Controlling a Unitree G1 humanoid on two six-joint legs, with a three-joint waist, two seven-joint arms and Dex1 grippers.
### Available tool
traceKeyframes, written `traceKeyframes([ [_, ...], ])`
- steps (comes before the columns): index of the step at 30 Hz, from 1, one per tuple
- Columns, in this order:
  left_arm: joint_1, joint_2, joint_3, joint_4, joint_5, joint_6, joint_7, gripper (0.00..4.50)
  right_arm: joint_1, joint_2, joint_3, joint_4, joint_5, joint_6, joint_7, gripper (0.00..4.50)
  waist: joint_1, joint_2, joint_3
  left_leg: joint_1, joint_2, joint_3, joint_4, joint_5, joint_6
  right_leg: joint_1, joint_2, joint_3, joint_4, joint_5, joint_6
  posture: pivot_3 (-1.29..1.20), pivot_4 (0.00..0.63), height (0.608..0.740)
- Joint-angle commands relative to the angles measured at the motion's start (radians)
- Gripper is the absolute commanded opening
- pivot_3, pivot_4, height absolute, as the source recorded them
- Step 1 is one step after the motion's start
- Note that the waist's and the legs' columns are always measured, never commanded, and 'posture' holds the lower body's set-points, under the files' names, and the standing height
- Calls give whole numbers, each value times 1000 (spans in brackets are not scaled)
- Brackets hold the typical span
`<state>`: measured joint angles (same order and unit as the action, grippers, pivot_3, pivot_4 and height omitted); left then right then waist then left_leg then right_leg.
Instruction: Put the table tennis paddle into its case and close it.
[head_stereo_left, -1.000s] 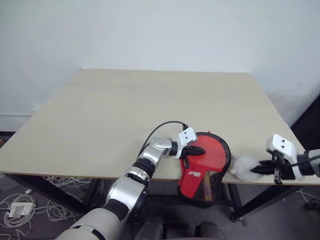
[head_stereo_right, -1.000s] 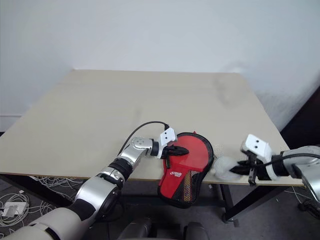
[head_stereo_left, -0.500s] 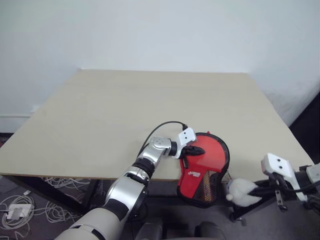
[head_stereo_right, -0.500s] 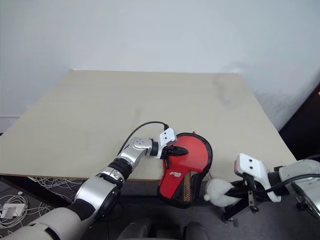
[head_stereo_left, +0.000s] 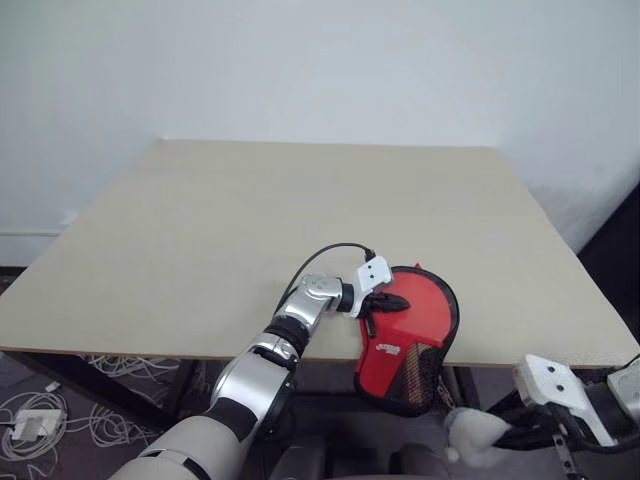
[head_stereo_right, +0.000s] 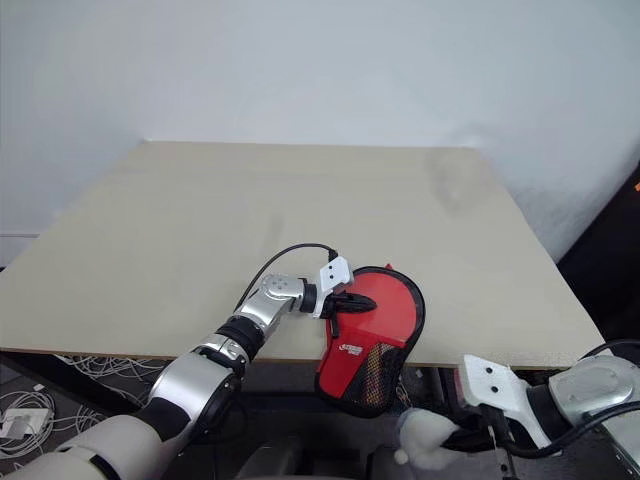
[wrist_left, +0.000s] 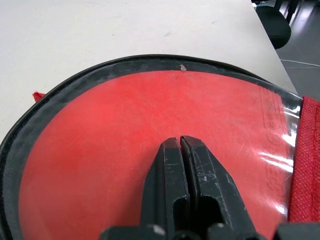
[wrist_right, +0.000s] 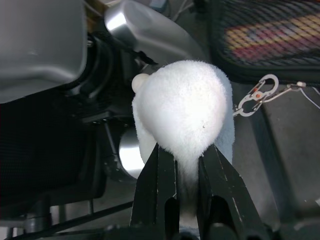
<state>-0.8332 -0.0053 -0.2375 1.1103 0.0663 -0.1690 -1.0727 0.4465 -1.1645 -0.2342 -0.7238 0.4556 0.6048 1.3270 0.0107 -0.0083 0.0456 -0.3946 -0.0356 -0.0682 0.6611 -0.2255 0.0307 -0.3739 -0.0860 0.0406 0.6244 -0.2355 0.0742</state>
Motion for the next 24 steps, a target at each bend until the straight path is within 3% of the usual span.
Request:
traceKeyframes([
  [1, 14, 11, -24, 33, 36, 21, -6, 0, 11, -13, -28, -56, 36, -17, 30, 36, 0, 0, 0, 0, 0, 0, 0, 0, 0, 0, 0, 0, 0, 0, 0, 0, 0, 739],
  [5, 11, 15, -22, 34, 35, 23, -8, 0, 9, -20, -9, -106, 12, -37, 11, 36, 0, 0, 0, 0, 0, 0, 0, 0, 0, 0, 0, 0, 0, 0, 0, 0, 0, 739],
  [15, 5, 15, -19, 41, 35, 28, -1, 0, -58, -25, -5, -247, 123, -12, 15, 36, 0, -3, 0, 0, 3, 0, 0, 0, 0, 0, 0, 0, -1, 0, 0, 0, 0, 739],
  [24, 4, 18, -18, 41, 34, 28, 2, 0, -34, -31, 28, -209, 57, -57, 9, 36, 0, -4, 0, 0, 5, 0, 0, 0, 0, 0, 0, 0, -1, 0, -1, 0, 0, 739],
])
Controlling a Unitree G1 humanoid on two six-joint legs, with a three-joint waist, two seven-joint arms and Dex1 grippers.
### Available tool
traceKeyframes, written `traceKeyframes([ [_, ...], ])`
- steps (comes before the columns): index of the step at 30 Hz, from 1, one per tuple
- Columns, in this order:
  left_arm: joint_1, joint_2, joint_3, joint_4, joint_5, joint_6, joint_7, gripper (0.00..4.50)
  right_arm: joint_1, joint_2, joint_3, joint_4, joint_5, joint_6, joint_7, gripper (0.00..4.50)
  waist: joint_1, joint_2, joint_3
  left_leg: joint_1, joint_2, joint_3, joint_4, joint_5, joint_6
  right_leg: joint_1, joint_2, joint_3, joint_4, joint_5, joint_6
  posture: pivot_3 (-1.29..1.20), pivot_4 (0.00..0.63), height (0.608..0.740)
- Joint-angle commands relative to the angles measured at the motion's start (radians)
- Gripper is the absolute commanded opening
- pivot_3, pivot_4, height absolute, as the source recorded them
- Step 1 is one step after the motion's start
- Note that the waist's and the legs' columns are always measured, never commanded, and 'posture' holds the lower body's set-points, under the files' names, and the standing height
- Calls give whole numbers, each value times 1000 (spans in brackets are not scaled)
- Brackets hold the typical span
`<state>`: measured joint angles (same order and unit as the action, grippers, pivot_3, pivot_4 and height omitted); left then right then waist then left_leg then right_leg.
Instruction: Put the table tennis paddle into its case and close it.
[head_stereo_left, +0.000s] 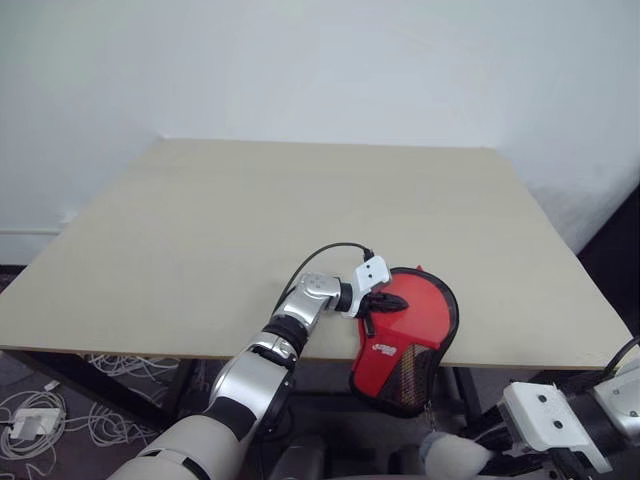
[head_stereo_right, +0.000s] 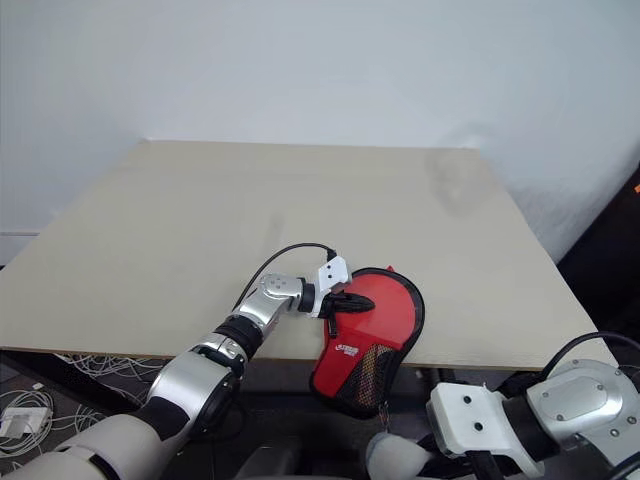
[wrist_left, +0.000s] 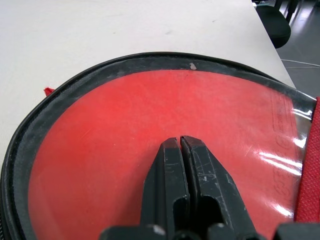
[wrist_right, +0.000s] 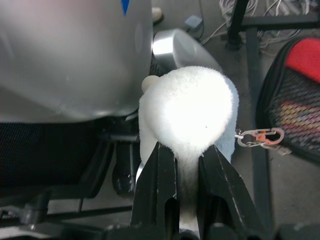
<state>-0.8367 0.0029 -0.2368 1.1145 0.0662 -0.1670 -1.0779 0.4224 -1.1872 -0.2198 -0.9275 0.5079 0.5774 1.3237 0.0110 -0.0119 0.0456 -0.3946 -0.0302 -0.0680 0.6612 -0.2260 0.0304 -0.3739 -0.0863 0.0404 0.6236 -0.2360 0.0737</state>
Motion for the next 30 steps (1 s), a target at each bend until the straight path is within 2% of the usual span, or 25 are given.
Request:
traceKeyframes([
  [1, 6, 9, -18, 38, 34, 27, 8, 0, -14, -10, 11, 6, 2, -32, 12, 378, 0, 0, 0, 0, 0, 0, 0, 0, 0, 0, 0, 0, 0, 0, 0, 0, 0, 739],
  [4, 3, 8, -16, 40, 34, 27, 10, 0, -22, -18, -30, 29, 22, -38, 43, 1285, 0, 0, 0, 0, 0, 0, 0, 0, 0, 0, 0, 0, 0, 0, -1, 0, 0, 739],
  [10, -6, 8, -2, 37, 18, 47, -1, 0, -156, -42, -109, 105, 148, 10, 82, 3502, -1, -1, 0, 0, 1, 1, 0, 0, 0, 0, 0, 0, 0, 0, -1, 0, 0, 739],
  [13, -2, 29, 4, 18, 18, 45, -11, 0, -474, 19, -37, 273, 240, 110, -58, 4486, -7, -1, 0, 1, 2, 2, 0, 0, -1, -1, -1, 0, 0, 0, -1, 0, 0, 739],
  [15, 1, 41, 17, -2, 5, 63, -15, 0, -632, 79, 6, 378, 262, 174, -139, 4486, -8, -2, 1, 2, 5, 2, 0, -1, -1, 0, -2, -1, 0, 1, -2, 0, 0, 739],
  [18, 12, 63, 42, -63, -18, 73, -2, 633, -746, 147, 53, 497, 217, 221, -241, 4500, -5, -3, 1, 1, 5, 2, -1, -1, -2, -3, 0, -3, 0, 1, -3, 0, 0, 739],
  [21, 47, 109, 77, -200, -56, 127, 1, 1656, -790, 202, 92, 583, 144, 225, -345, 4500, -1, -2, 0, -3, 4, 2, -2, -1, 0, -7, 0, -1, 1, 3, -1, 0, 0, 739],
  [24, 109, 183, 120, -385, -94, 192, 26, 2658, -805, 261, 116, 634, 93, 233, -442, 4500, -2, -2, 0, -10, 3, 2, -2, 0, 3, -16, 0, 2, 2, 7, -6, 0, 0, 739],
  [29, 225, 313, 244, -750, -198, 438, 105, 4445, -812, 342, 135, 699, 32, 227, -540, 4500, -1, -1, 1, -15, 3, 3, 1, 1, 4, -20, 2, 2, 3, 8, -8, 0, 0, 739],
  [30, 254, 345, 277, -815, -213, 484, 134, 4479, -814, 361, 132, 709, 27, 226, -559, 4500, -2, -1, 0, -15, 3, 3, 1, 1, 4, -20, 2, 2, 3, 9, -8, 0, 0, 739],
])
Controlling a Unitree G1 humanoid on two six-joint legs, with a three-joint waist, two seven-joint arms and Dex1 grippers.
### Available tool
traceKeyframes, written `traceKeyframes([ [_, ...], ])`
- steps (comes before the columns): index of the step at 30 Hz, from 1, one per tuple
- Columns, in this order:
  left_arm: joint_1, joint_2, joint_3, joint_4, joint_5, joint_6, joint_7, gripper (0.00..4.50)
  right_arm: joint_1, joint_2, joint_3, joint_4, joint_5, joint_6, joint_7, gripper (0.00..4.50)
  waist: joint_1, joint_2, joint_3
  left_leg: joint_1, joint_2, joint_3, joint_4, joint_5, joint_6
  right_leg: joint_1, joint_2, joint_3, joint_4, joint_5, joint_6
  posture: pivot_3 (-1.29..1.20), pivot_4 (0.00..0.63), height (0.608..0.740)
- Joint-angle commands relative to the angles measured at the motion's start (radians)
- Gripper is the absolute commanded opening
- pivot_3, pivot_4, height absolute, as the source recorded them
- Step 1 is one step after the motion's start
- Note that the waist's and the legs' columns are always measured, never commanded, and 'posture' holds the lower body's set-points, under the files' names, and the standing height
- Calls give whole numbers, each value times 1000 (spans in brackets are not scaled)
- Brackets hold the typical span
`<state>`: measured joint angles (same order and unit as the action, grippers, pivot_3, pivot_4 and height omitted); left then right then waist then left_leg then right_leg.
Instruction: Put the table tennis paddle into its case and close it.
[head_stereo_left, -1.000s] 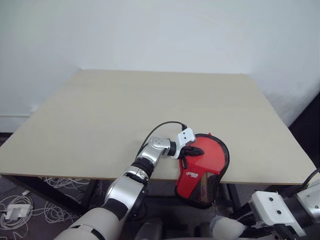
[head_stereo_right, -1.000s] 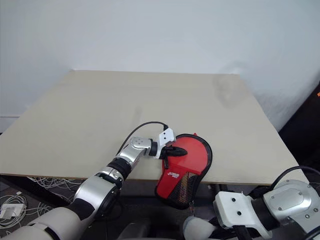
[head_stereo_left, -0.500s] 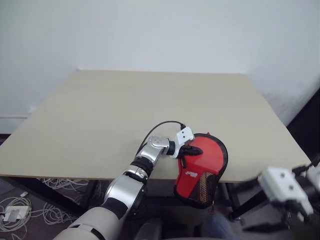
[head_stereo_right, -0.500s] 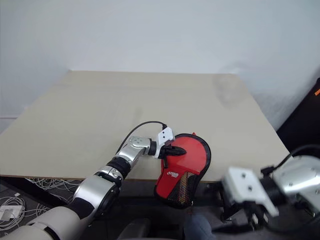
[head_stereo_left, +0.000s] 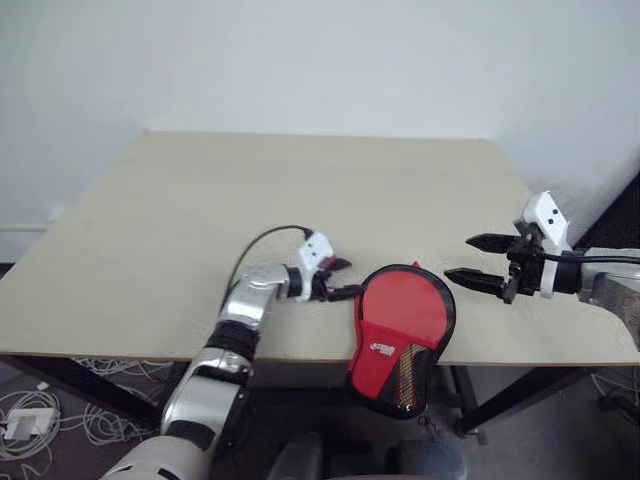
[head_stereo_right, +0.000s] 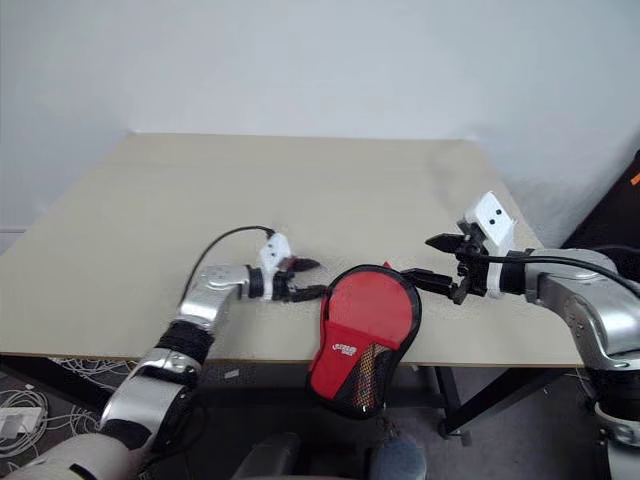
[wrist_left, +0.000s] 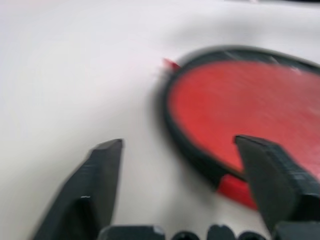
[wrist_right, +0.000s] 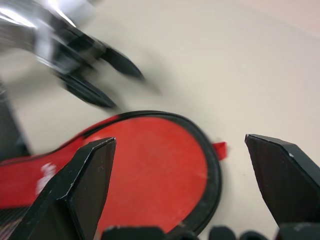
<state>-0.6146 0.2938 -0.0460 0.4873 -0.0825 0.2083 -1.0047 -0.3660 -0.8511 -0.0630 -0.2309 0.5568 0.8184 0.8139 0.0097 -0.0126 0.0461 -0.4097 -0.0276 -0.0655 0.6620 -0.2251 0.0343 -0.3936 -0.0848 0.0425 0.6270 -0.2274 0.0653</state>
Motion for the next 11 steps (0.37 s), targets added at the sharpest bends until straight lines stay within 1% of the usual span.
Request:
traceKeyframes([
  [1, 58, 82, 117, -238, -74, 141, 90, 4479, -28, 45, -29, 17, -23, -11, -66, 4500, 0, 1, 0, 1, 0, 0, 0, 0, 0, 1, 0, 0, 0, 0, 0, 0, 0, 739],
  [2, 85, 109, 149, -277, -79, 155, 122, 4479, -30, 65, -34, 18, -18, -3, -84, 4500, 0, 1, 0, 2, 0, 0, 0, 0, 0, 2, 0, 0, 0, 0, 0, 0, 0, 739],
  [3, 108, 139, 189, -283, -74, 134, 164, 4479, -38, 92, -28, 15, -16, 10, -106, 4500, -3, 1, 0, 3, 0, 0, 0, 0, 0, 2, 0, 0, 0, 0, 0, 0, 0, 739],
  [6, 181, 210, 288, -300, -102, 169, 227, 4479, -71, 162, 9, 46, -48, 15, -163, 4500, -8, 2, 1, 10, 0, 2, -2, 0, 0, 6, 1, 1, 0, -1, 1, 0, 0, 739],
  [8, 236, 232, 319, -323, -108, 171, 259, 4479, -96, 202, 36, 74, -57, 14, -168, 4500, -9, 3, 1, 13, 0, 3, -3, 0, -1, 7, 2, 1, 0, -2, 3, 0, 0, 739],
  [11, 320, 238, 344, -369, -118, 192, 309, 4479, -111, 244, 87, 84, -81, -14, -153, 4500, -8, 3, 1, 14, 1, 3, -4, 0, -2, 7, 1, 1, 0, -2, 2, 0, 0, 739],
])
